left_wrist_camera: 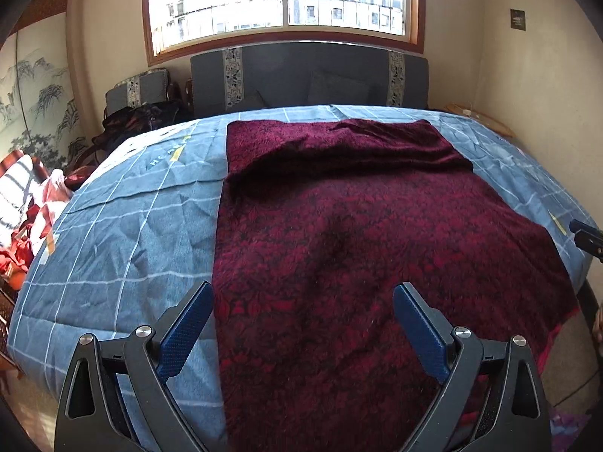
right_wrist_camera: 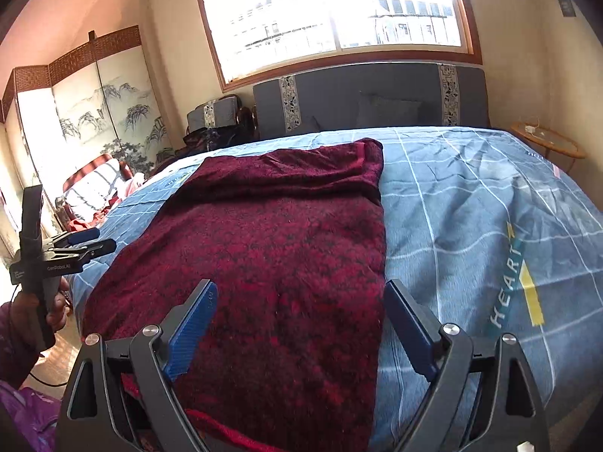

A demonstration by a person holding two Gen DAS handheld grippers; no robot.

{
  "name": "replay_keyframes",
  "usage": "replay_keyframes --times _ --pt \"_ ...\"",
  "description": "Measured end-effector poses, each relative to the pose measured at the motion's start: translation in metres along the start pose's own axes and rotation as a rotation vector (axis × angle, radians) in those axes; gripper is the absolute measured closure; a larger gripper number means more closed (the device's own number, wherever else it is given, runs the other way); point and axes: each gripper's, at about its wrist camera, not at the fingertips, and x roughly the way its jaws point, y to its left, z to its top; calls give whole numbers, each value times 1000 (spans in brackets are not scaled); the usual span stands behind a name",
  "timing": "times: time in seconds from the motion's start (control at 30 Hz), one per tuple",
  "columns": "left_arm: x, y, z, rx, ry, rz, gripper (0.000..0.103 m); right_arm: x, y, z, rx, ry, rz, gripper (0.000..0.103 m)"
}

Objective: Fold small clothes
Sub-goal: 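Grasp the sweater hem with both grippers and lift it toward the collar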

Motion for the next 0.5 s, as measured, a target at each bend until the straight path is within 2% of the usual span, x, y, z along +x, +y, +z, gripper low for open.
replay_keyframes --times 0.07,0.13,0.2,0.23,0.27,0.3,0.33,0.37,0.4,0.5 --pt "-4 19 -14 -41 60 -48 8 -2 -8 -10 35 22 7 15" --pt "-9 38 -29 -86 89 -96 15 -5 -16 -22 59 36 18 15" --pt "-8 55 -42 -139 147 -127 37 -5 -24 -31 71 47 14 15" --pt "-6 62 -48 -169 182 -161 44 -6 -27 -35 81 53 17 15" --pt "-5 68 -56 -201 212 -198 56 -7 -29 -40 94 57 22 15" --pt "-4 72 -63 -231 237 -226 60 -7 -33 -43 111 61 30 15" --pt "-3 75 -71 -258 250 -247 61 -6 -37 -46 132 65 40 15" --pt "-9 77 -76 -272 215 -259 62 -6 -41 -48 153 70 53 15" --pt "-11 78 -80 -284 217 -281 62 -5 -45 -51 179 72 72 15" --pt "-16 80 -90 -334 212 -358 62 0 -56 -58 262 95 157 15"
